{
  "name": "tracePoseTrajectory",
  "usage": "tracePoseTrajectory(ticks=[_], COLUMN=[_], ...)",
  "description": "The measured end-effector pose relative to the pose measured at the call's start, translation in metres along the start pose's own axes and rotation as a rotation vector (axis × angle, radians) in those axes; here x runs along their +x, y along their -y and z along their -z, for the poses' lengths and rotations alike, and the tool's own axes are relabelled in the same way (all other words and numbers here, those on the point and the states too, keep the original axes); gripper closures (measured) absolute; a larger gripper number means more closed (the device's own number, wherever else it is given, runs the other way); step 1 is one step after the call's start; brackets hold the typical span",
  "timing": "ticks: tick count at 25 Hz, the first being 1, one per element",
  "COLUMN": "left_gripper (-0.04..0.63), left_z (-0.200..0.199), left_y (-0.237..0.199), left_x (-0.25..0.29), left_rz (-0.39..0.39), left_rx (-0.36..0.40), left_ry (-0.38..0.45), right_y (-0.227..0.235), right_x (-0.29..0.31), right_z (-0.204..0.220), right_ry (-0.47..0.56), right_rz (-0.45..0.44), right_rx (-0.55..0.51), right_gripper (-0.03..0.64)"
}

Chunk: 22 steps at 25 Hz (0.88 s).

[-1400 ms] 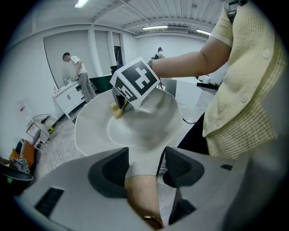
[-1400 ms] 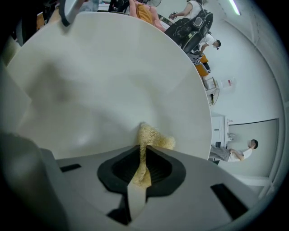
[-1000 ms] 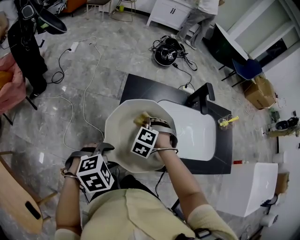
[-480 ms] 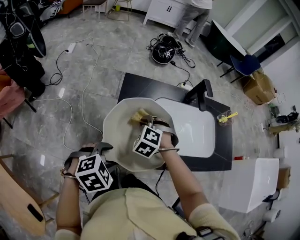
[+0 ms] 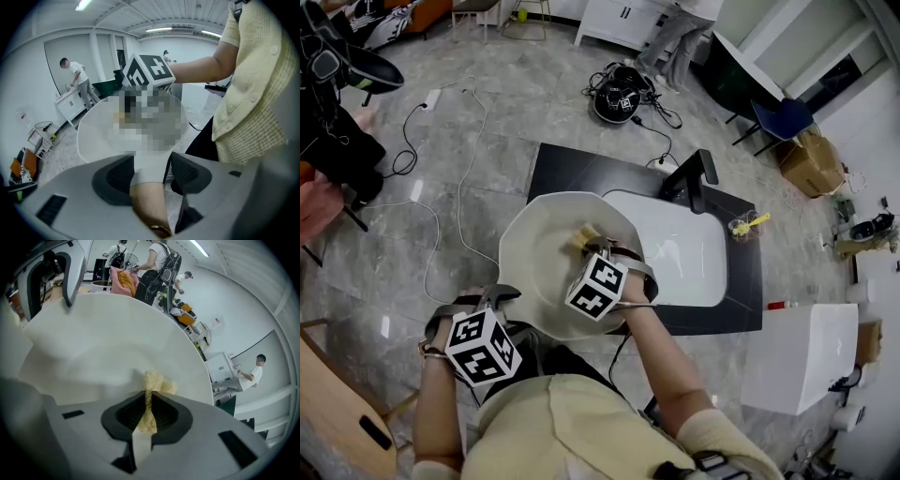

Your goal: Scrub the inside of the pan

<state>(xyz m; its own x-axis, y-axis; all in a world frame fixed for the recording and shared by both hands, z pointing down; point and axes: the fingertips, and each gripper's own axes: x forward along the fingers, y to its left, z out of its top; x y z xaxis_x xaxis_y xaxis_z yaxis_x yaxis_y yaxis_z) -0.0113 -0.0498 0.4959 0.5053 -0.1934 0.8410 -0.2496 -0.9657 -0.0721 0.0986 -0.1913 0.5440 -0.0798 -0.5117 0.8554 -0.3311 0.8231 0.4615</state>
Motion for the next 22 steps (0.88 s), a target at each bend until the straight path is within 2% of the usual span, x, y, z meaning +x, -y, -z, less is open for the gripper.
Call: tracePoseTrajectory(ticks=[7, 22], left_gripper=[0.342, 0.344], left_z=[0.0, 0.0], left_y=[0.0, 0.001], left_x=[0.0, 0.001], left_rz=[-0.001, -0.004], left_rx=[0.007, 0.017], left_ry=[0.0, 0.003], right_y=[-0.01, -0.055], right_x=[0.003, -0.004], right_z=[0.003, -0.025], right_ry=[-0.041, 0.032], right_rz=[-0.025, -0.118], right_rx=[0.029, -0.108], right_gripper=[0.565, 0.565])
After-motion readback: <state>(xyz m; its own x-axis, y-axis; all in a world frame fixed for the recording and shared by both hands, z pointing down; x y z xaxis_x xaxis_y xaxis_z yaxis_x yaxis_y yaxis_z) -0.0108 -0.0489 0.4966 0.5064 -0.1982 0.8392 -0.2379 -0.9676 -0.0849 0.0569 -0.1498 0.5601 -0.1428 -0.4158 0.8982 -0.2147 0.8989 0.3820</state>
